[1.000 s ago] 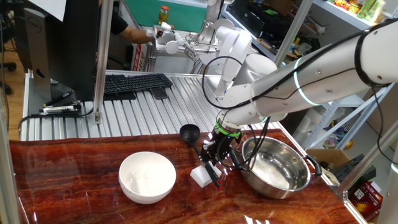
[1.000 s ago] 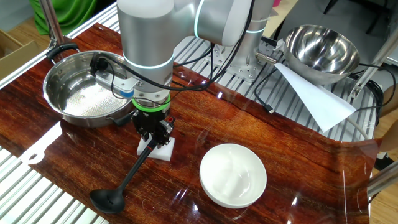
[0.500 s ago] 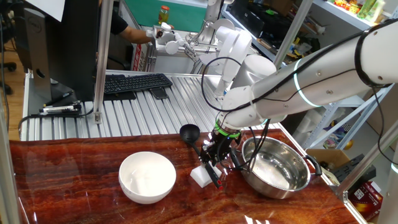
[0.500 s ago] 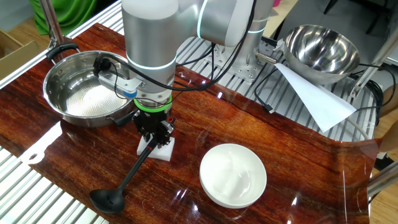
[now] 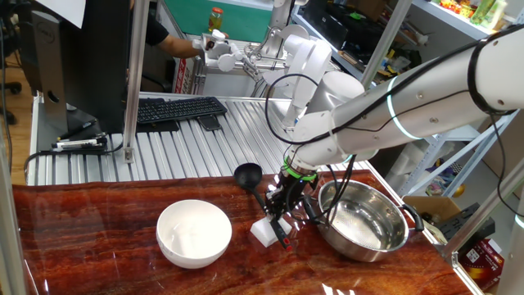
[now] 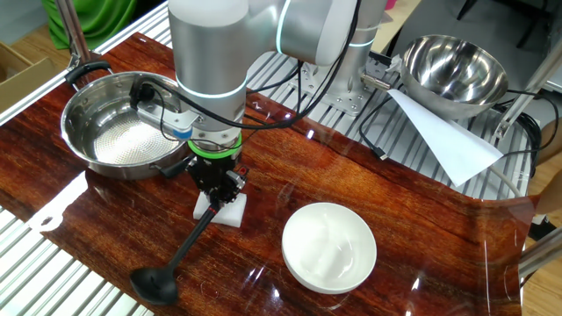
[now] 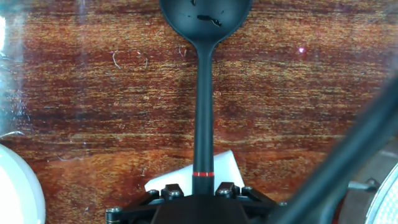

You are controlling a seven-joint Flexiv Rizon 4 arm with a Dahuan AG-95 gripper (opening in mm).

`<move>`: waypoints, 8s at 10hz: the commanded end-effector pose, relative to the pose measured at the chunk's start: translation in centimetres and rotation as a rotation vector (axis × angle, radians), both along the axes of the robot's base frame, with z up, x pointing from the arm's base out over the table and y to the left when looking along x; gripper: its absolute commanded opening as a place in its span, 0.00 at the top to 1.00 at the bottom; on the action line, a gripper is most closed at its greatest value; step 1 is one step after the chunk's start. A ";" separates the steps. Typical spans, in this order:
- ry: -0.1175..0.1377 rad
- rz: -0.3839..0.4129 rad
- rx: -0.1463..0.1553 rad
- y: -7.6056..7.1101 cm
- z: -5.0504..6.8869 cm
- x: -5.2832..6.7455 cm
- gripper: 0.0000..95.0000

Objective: Scoop water with a large spoon from one bowl to another

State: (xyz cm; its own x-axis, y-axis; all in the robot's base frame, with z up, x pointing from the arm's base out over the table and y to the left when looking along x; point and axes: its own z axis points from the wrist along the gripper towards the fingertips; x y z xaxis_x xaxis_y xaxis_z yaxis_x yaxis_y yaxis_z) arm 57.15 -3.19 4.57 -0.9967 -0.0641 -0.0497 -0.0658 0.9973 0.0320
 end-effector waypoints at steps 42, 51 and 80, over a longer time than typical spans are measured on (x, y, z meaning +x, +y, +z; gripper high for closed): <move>0.039 0.083 -0.024 0.0 0.0 0.0 0.60; 0.041 0.068 -0.019 0.1 -0.1 0.0 0.60; 0.130 0.087 -0.079 1.2 -5.1 2.2 1.00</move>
State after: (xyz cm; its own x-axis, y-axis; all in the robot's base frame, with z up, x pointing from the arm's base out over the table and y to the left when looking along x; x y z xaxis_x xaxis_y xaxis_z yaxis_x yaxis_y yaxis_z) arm 59.28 -1.99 -0.13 -0.9795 -0.1536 0.1303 -0.1598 0.9864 -0.0381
